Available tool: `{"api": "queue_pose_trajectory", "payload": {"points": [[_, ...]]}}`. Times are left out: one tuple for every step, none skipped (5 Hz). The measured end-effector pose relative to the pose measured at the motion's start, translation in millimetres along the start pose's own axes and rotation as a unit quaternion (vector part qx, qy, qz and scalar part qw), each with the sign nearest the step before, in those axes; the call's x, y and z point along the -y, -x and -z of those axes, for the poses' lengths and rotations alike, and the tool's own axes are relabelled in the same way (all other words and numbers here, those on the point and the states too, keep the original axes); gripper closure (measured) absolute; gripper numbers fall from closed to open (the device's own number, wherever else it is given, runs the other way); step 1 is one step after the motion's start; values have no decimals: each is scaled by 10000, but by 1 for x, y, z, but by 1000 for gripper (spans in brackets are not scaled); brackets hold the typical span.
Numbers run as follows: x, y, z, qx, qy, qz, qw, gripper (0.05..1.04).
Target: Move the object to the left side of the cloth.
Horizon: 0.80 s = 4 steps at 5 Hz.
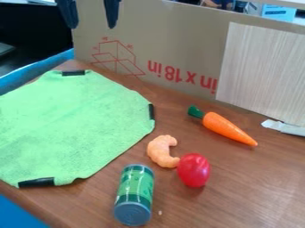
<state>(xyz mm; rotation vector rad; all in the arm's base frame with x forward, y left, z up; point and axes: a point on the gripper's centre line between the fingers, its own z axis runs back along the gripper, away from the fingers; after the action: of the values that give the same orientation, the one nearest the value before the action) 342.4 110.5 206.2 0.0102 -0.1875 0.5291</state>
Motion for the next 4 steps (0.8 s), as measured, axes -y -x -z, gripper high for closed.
{"api": "queue_pose_trajectory", "payload": {"points": [[2, 3, 15, -177, 16, -32, 9998, 83], [43, 35, 34, 13, 690, 117, 9975, 83], [67, 59, 41, 190, 886, -456, 9948, 83], [96, 76, 55, 211, 1093, -1195, 9866, 83]]}}
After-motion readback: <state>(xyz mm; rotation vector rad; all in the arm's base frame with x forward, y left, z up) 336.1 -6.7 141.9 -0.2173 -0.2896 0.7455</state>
